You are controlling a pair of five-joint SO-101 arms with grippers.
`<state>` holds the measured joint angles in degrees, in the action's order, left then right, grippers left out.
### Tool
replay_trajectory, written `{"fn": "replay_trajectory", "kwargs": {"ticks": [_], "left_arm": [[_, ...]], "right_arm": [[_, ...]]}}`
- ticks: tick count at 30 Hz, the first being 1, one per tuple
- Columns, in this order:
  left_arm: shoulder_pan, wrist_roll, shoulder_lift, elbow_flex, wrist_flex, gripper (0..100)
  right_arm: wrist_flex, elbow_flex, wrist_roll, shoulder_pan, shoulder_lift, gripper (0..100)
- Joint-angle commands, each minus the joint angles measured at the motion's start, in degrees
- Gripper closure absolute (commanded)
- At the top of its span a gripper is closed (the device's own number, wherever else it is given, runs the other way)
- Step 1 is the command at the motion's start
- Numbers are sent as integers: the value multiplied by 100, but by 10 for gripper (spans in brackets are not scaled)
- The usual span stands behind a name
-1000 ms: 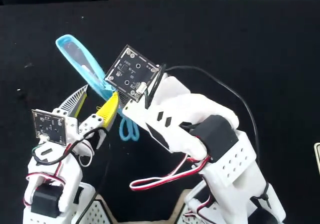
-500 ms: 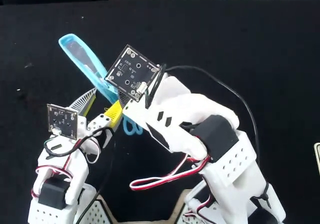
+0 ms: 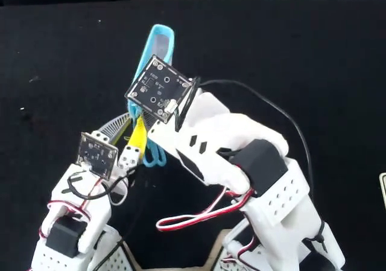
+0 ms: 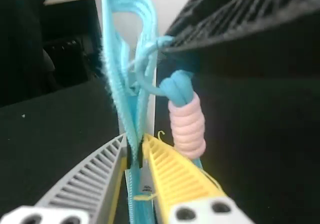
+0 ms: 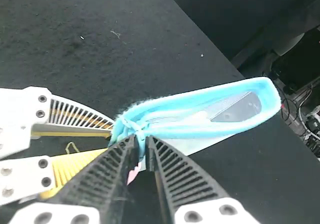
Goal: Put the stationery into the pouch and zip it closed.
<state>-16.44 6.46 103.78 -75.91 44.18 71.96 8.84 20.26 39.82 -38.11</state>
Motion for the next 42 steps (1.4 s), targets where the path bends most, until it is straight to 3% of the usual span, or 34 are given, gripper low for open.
{"fn": "replay_trajectory", "kwargs": {"ticks": [1,9,17,25,30,36,42], "left_arm": [[-13,378,53,505,360,970],[330,809,62,945,818,970],[426,1477,44,1200,1380,970],[418,1451,53,963,1266,961],[418,1415,53,989,1266,877],[418,1046,53,945,1152,877],[418,1037,53,637,659,877]], "right_arm": [[53,-40,18,-79,-286,986],[369,-40,-35,-53,-286,986],[624,171,-668,378,-760,987],[-325,1719,-712,387,-1323,921],[-589,1824,-721,387,-1613,896],[-774,1965,-1310,387,-1648,893],[-730,1956,-1319,396,-1719,893]]}}
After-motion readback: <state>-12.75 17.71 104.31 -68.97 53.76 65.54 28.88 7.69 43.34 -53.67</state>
